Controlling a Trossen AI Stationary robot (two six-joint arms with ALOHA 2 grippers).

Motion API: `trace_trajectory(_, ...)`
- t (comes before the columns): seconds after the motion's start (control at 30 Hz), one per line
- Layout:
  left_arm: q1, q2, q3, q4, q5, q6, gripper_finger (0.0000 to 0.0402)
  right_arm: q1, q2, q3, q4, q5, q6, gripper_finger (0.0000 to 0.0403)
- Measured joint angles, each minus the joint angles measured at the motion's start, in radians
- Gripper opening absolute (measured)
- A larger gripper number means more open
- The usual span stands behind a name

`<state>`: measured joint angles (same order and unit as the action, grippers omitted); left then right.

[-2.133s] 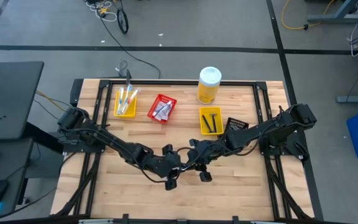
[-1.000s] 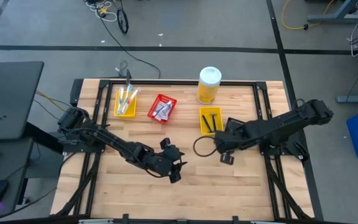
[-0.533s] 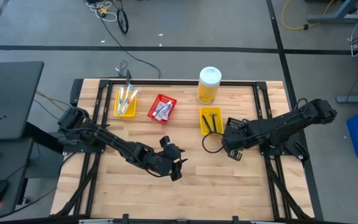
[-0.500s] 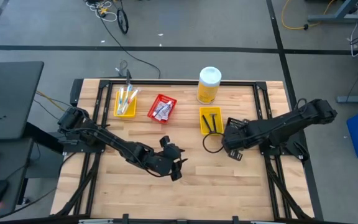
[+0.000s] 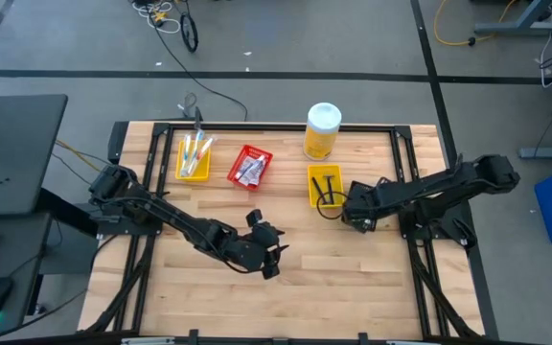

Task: Pick & Place Travel size toiletries
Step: Put the silver nail cutter into the black basket, then return to Home Position

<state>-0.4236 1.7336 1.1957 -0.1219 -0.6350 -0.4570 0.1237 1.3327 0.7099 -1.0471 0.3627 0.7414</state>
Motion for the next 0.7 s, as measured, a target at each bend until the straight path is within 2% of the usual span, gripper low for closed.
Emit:
trace_trajectory(0.13,0.0,0.0,0.0,0.0,0.0,0.012,0.0185,-0.017,0.0,-0.026,0.032,-0.017,-0.013,0.0083)
trace_trajectory(0.27,0.001,0.0,0.0,0.0,0.0,0.025,0.0185,-0.025,0.0,-0.016,0.009,-0.021,-0.065,0.0136)
trace_trajectory(0.47,0.001,0.0,0.0,0.0,0.0,0.027,0.0185,-0.028,0.0,0.088,-0.094,-0.045,-0.095,0.0212)
trace_trajectory(0.7,0.001,0.0,0.0,0.0,0.0,0.025,0.0185,-0.028,0.0,0.17,-0.124,-0.086,-0.097,0.0261)
